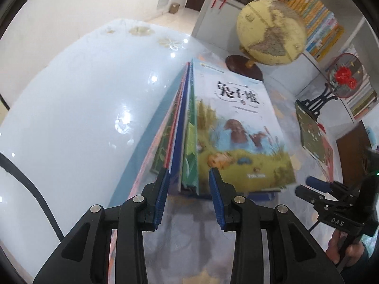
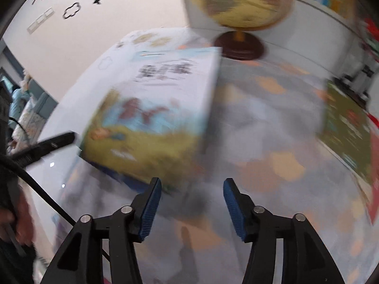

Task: Organize books

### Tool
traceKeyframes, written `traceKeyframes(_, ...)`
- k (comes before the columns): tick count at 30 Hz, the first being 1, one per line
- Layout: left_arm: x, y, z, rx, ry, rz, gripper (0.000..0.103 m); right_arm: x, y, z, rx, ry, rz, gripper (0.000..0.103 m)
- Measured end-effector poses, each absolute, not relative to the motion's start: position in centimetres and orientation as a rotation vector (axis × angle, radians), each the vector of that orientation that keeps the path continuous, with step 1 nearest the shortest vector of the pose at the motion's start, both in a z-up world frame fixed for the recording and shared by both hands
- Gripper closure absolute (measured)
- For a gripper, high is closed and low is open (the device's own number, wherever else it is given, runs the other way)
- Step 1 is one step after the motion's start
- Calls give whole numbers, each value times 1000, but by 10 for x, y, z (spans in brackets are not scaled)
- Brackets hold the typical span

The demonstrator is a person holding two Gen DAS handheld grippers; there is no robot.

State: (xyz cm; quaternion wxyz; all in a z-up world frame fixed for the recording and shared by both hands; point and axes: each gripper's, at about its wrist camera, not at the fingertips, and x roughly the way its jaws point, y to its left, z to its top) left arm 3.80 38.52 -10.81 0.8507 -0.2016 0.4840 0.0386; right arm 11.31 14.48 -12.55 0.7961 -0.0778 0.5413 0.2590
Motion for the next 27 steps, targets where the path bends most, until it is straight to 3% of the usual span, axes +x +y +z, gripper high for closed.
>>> traceKeyframes(8,34,286,-74,-349,980,-43,71,85,0,-139,-84,1110,291,47)
traceKeyframes(20,36,118,-66,-201,1044,-209,71,74,-132,-187,-154,1072,133,46)
traceKeyframes(22,34,97,-67,-175,1056,-221,71,71,-143,-188,-133,1042,154,33)
traceKeyframes(27,30,64,-69,-151,1067,-229,71,64,-156,-194,-121,1034,177,13)
